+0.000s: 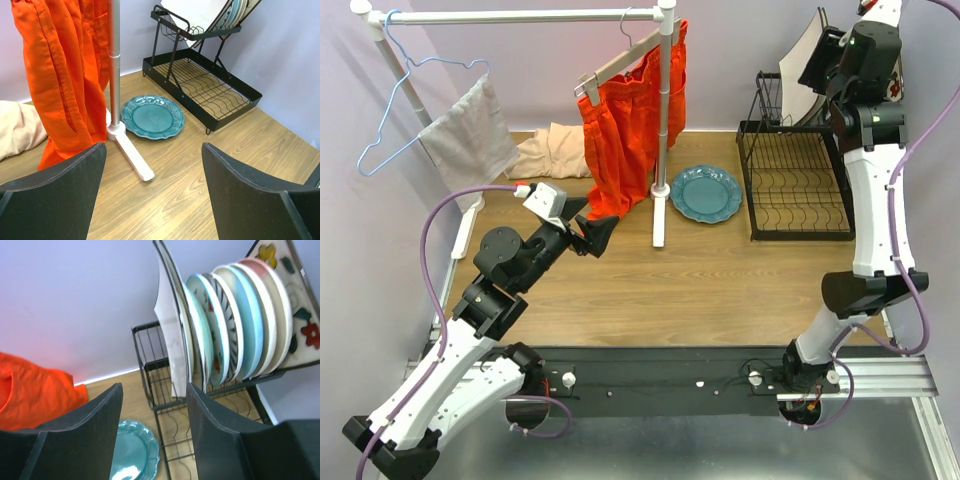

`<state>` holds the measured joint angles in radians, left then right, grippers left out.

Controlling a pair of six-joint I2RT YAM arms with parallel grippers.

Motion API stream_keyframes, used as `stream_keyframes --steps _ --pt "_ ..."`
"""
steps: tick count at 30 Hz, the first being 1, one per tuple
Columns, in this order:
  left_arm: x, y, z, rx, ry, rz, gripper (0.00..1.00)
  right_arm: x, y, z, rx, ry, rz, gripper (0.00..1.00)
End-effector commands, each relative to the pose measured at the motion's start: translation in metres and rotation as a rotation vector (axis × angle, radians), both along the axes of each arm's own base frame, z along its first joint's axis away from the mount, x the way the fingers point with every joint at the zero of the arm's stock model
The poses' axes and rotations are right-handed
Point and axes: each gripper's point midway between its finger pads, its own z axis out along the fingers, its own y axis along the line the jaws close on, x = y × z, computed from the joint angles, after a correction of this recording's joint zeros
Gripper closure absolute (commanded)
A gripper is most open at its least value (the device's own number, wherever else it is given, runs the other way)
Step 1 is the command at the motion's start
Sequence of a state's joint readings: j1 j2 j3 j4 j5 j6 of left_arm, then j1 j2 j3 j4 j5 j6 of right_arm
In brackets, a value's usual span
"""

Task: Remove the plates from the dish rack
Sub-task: Unload the plate from the dish rack.

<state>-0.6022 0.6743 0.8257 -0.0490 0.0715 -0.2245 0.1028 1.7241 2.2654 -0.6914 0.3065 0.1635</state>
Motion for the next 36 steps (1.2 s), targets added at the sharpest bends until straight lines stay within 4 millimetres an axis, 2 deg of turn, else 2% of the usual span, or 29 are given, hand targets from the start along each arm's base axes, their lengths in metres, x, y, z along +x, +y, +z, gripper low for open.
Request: stream_keyframes --steps 1,8,11,16,30,36 --pt "-0.001 -0.001 0.002 0.006 -0.017 -0.014 0.14 0.016 -0.013 -0.011 -0.06 0.035 -0.033 0.41" --pt "0.001 -0.001 -0.001 0.01 -0.01 -0.008 0.14 0.038 -0.023 -0.03 -0.086 0.074 -0.065 0.45" --pt "0.001 -0.001 -0.001 0.009 -0.009 -0.006 0.14 0.042 -0.028 -0.028 -0.103 0.07 -0.081 0.45" --pt "0.002 -0.001 -0.001 0.012 -0.008 -0.006 0.14 0.049 -0.038 -0.043 -0.141 0.108 -0.123 0.46" --pt "0.004 -0.002 -0.004 0.016 0.001 -0.005 0.14 0.069 -0.041 -0.066 -0.177 0.14 -0.138 0.49" --pt "0.004 -0.002 -0.004 0.014 0.002 -0.005 0.14 0.076 -0.044 -0.069 -0.181 0.134 -0.158 0.5"
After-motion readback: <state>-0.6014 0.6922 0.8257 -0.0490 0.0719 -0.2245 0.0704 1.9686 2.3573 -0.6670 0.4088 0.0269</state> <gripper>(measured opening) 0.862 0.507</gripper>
